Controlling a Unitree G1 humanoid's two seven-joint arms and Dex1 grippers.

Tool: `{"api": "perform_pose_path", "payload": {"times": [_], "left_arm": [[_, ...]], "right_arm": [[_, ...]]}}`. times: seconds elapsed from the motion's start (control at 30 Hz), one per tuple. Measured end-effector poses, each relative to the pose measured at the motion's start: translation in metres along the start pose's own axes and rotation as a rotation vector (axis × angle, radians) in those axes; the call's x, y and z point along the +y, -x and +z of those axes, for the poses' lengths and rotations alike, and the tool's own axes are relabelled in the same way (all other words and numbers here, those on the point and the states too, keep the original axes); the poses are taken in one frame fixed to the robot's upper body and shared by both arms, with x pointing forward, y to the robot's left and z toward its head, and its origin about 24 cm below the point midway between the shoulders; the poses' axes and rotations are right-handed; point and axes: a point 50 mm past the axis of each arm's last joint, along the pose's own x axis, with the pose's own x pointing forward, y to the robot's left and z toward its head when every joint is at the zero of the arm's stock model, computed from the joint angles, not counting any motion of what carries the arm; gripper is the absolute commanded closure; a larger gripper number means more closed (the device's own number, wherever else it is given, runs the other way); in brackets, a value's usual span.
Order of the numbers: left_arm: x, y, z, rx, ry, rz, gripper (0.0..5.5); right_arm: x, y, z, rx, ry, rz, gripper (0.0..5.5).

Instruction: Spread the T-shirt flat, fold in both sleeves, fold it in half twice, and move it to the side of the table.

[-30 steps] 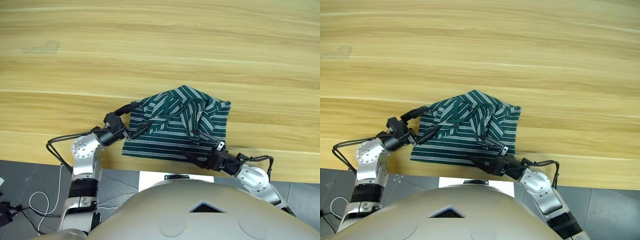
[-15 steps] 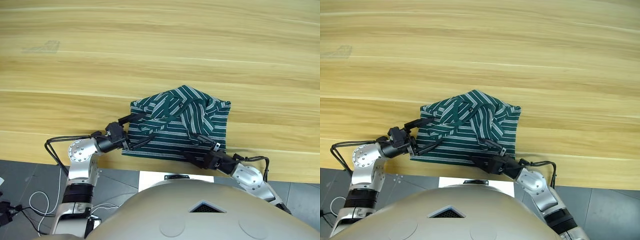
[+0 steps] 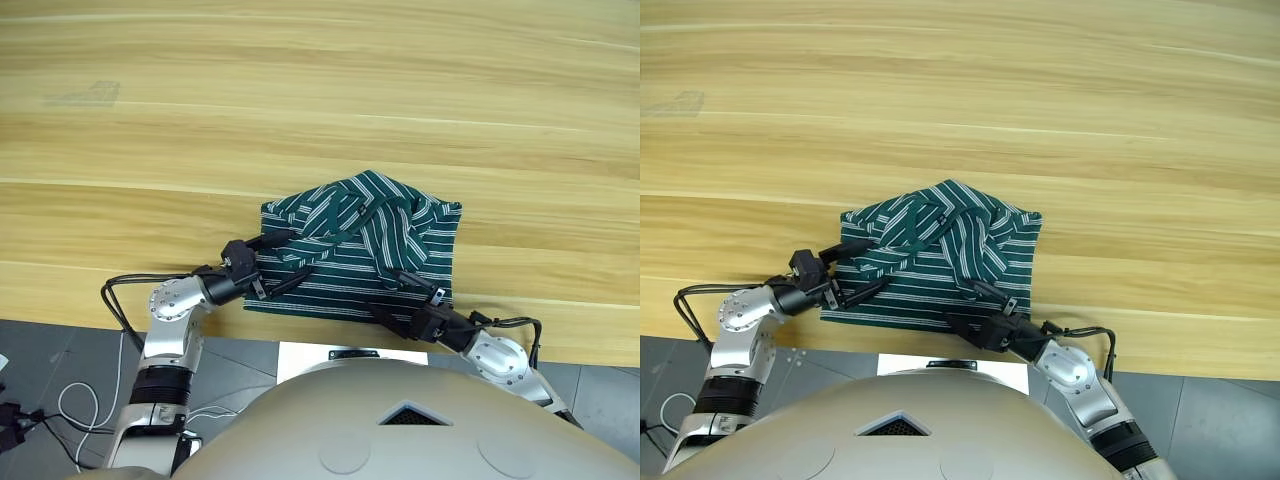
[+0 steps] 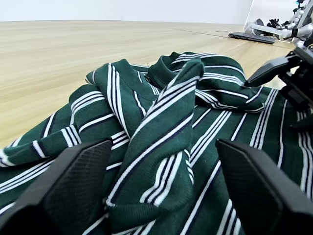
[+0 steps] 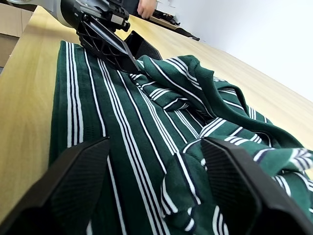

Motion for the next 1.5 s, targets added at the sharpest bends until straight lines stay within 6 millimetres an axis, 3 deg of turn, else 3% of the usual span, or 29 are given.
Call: {"api": "perform_pose_path", "payload": {"times": [0.33, 0.63, 0.87, 1.0, 1.3, 1.5], "left_arm": [[-0.005, 0.002, -0.003, 0.010, 0.011, -0.030, 3.23], [-0.003, 0.004, -0.001, -0.025, 0.035, -0.001, 4.65], [-0.002, 0.002, 0.002, -0.096, 0.074, 0.005, 4.70], [-0.004, 0.002, 0.001, -0.099, 0.079, 0.006, 5.27], [-0.005, 0.003, 0.007, -0.149, 0.076, 0.028, 5.48], [-0.006, 0.004, 0.006, -0.155, 0.083, 0.045, 5.48]], "right_arm": [[0.001, 0.000, 0.000, -0.005, 0.004, -0.023, 2.08], [-0.008, 0.015, -0.008, 0.038, 0.027, -0.095, 2.08], [-0.008, 0.016, -0.010, 0.036, 0.028, -0.094, 2.08], [-0.010, 0.020, -0.011, 0.039, 0.033, -0.103, 2.08], [-0.031, 0.051, -0.009, 0.032, -0.127, -0.227, 2.08], [-0.023, 0.039, -0.014, 0.071, -0.112, -0.157, 2.08]]}}
